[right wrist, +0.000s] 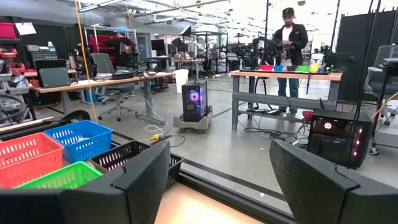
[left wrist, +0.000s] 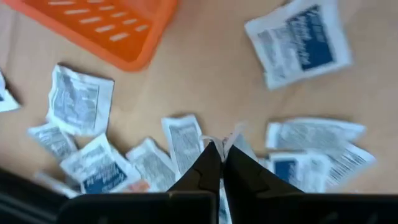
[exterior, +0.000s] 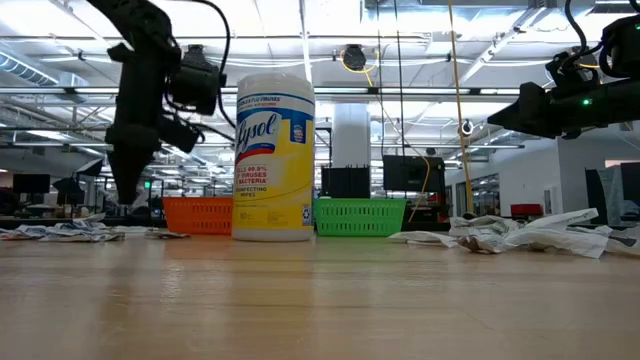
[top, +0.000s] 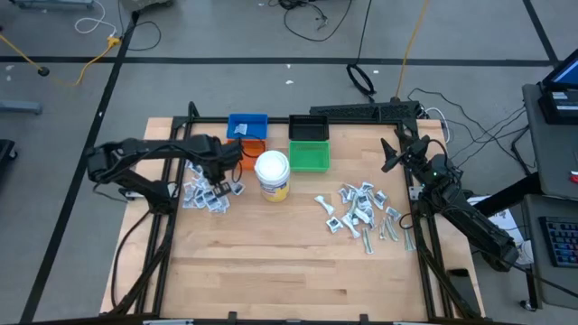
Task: Pick & Place First Aid Supplies
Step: Put the blue alcohol pad into the blue bin
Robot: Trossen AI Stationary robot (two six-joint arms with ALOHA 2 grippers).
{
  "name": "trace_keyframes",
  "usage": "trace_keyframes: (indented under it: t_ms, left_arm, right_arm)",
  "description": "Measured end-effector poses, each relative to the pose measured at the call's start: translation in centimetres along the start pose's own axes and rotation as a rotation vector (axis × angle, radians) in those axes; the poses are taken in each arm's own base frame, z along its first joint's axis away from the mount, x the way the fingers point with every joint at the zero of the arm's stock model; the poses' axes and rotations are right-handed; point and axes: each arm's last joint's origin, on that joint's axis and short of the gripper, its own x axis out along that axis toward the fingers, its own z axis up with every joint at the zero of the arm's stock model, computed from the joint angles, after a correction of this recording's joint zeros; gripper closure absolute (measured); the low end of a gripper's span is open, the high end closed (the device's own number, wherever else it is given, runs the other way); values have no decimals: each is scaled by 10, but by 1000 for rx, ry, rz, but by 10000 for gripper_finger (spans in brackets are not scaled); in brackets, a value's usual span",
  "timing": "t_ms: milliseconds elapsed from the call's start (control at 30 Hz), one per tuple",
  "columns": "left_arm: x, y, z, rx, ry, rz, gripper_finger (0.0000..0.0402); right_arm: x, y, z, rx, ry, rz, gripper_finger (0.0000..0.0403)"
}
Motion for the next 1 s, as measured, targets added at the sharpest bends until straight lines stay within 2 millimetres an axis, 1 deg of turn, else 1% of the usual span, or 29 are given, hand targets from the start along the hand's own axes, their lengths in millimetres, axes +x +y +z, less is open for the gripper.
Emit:
trace_keyframes:
  t_ms: [233, 333, 467, 533, 700, 1000]
  left_arm:
    - [-26, 1, 3, -8, 8, -2, 395]
    - [-33, 10, 9, -65, -7, -50, 398]
    - [-41, 29, 28, -147, -17, -59, 398]
    - [-47, 39, 38, -157, -14, -60, 398]
    - [-56, 69, 71, -182, 9, -67, 399]
    - [-62, 123, 125, -192, 29, -78, 400]
  right_arm:
    - [0, 0, 0, 0, 0, 0, 133]
    - [0, 0, 0, 0, 0, 0, 131]
    - [0, 0, 0, 0, 0, 0, 129]
    - [0, 0, 0, 0, 0, 0, 129]
    - [0, 0, 0, 0, 0, 0, 128]
    - [0, 0, 0, 0, 0, 0, 131]
